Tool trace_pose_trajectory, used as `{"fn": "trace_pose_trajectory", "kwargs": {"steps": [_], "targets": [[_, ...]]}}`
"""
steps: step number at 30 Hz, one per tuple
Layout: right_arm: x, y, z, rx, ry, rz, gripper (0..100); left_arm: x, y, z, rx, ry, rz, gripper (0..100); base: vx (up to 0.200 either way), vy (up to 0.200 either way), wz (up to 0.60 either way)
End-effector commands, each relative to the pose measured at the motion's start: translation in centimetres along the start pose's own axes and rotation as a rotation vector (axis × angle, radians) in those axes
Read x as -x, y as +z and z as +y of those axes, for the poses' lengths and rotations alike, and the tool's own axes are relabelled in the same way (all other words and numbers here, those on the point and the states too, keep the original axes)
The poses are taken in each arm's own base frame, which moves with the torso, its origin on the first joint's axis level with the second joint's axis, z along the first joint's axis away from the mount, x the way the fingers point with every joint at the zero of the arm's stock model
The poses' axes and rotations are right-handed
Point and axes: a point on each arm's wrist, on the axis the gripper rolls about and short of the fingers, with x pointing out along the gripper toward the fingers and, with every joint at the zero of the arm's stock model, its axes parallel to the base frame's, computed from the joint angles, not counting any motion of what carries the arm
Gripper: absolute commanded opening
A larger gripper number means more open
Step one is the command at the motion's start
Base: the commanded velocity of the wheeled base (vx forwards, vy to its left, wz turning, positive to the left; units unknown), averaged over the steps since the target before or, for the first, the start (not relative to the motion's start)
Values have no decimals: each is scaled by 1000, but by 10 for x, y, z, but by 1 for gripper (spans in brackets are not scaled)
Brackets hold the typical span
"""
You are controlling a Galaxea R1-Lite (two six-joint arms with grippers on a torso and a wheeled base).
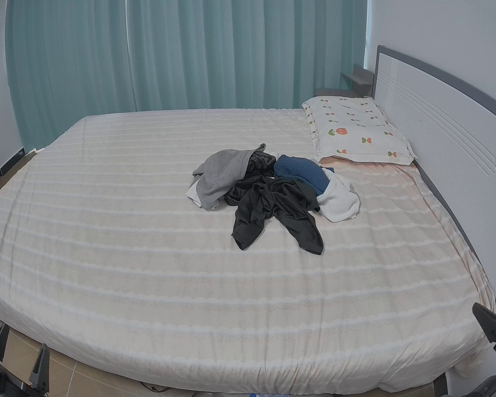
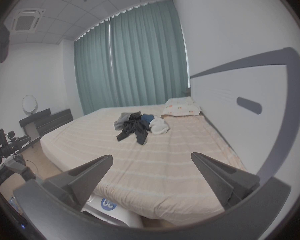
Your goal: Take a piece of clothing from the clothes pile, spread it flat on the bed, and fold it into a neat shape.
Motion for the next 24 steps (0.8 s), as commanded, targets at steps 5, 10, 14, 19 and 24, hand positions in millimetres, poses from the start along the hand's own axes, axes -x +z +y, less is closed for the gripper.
{"fn": "trace_pose_trajectory", "kwargs": {"steps": [5, 10, 14, 19, 24], "targets": [[-168, 6, 7, -8, 152, 402, 100, 0, -5, 0, 0, 1, -2, 100, 0, 0, 0], [-232, -2, 11, -24, 146, 418, 100, 0, -5, 0, 0, 1, -2, 100, 0, 0, 0], [-286, -5, 14, -92, 98, 407, 100, 0, -5, 0, 0, 1, -2, 100, 0, 0, 0], [-349, -11, 16, -151, 42, 379, 100, 0, -5, 0, 0, 1, -2, 100, 0, 0, 0], [-399, -25, 20, -193, -4, 352, 100, 0, -5, 0, 0, 1, -2, 100, 0, 0, 0]]}}
